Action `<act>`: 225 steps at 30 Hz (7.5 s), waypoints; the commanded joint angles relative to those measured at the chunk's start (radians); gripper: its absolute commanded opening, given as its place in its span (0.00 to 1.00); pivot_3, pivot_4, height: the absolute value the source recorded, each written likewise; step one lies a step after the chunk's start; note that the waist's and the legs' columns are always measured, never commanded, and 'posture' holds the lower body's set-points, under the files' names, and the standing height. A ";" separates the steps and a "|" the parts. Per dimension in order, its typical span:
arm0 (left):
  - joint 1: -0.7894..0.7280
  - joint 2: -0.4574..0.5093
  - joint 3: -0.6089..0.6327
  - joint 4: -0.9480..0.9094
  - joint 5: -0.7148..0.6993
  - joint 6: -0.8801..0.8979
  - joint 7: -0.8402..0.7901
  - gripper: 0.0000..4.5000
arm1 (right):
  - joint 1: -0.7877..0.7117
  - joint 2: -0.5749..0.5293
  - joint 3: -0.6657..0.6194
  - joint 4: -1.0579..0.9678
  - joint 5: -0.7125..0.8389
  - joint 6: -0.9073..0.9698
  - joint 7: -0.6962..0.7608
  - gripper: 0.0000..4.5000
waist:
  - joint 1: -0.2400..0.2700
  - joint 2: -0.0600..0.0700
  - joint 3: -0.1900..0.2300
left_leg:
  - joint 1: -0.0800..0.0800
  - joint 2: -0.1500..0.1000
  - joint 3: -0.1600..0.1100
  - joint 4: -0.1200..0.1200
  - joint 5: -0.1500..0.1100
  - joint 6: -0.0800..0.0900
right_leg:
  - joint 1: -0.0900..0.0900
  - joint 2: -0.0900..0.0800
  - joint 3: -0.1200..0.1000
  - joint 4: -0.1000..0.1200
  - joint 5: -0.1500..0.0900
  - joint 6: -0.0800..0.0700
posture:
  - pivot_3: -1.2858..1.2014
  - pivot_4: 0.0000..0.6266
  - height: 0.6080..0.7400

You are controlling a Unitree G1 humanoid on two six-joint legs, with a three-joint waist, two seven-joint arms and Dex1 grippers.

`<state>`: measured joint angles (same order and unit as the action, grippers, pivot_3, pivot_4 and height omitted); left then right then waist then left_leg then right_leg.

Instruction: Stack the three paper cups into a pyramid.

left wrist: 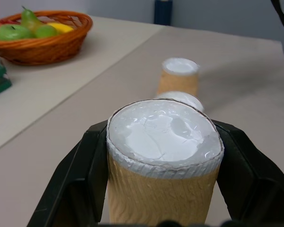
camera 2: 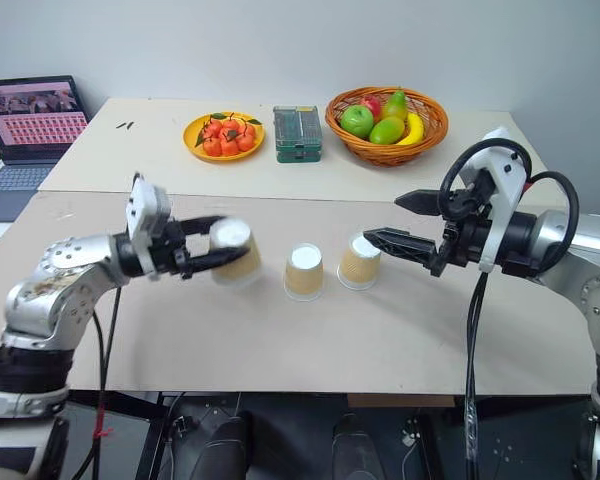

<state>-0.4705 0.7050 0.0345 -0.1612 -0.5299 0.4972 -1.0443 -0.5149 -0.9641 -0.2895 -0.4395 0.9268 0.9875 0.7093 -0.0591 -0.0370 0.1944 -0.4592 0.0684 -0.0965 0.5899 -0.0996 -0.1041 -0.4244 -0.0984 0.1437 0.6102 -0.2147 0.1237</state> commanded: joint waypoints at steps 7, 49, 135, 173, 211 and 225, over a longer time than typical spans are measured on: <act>-0.010 -0.103 -0.062 0.096 0.107 -0.180 0.015 0.58 | -0.004 -0.020 -0.066 -0.044 0.033 0.008 -0.027 1.00 | -0.001 0.000 0.000 | 0.000 0.000 0.001 0.001 -0.003 -0.004 | 0.001 0.000 0.000 -0.001 0.002 -0.002 | 0.52 0.24 1.00; -0.163 -0.257 -0.055 0.179 0.103 -0.171 0.044 0.98 | 0.040 -0.077 -0.130 -0.090 0.128 0.041 -0.109 1.00 | 0.004 0.000 0.000 | 0.000 0.000 0.001 0.000 0.003 0.004 | 0.001 0.000 0.000 0.000 0.001 -0.001 | 0.52 0.24 1.00; -0.379 -0.295 0.185 -0.163 -0.092 0.311 0.764 0.98 | -0.031 0.369 0.266 0.551 -0.518 -0.490 0.147 1.00 | 0.010 0.000 0.000 | 0.000 0.000 0.000 0.001 0.006 0.003 | 0.002 0.001 0.000 0.001 0.002 0.005 | 0.52 0.24 1.00; 0.194 -0.106 0.270 -0.334 -0.173 0.205 0.479 1.00 | -0.512 0.253 0.298 0.334 -0.357 0.001 0.198 0.56 | -0.010 0.000 0.001 | 0.000 0.000 0.000 0.000 0.002 -0.005 | 0.000 0.001 0.001 0.000 0.003 0.001 | 0.52 0.24 1.00; 0.432 0.021 0.215 -0.563 -0.189 0.185 0.432 1.00 | -0.543 0.511 0.486 0.409 -0.380 0.016 0.173 0.56 | -0.033 0.001 0.001 | -0.001 0.001 0.000 -0.012 0.004 -0.001 | -0.008 0.002 0.001 0.001 0.001 -0.002 | 0.52 0.24 1.00; 0.419 0.028 0.215 -0.557 -0.197 0.190 0.443 1.00 | -0.497 0.497 0.493 0.416 -0.416 -0.037 0.224 0.56 | -0.036 0.001 0.001 | -0.001 0.001 0.000 -0.015 0.007 0.003 | -0.009 0.002 0.001 0.001 -0.001 -0.003 | 0.52 0.24 1.00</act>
<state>-0.0362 0.7293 0.2380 -0.7028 -0.7139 0.6984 -0.6011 -1.0064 -0.4619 0.2248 0.0094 0.5031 0.9615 0.9218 -0.0954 -0.0361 0.1955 -0.4601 0.0698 -0.0961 0.5750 -0.0928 -0.1011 -0.4337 -0.0959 0.1447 0.6116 -0.2154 0.1206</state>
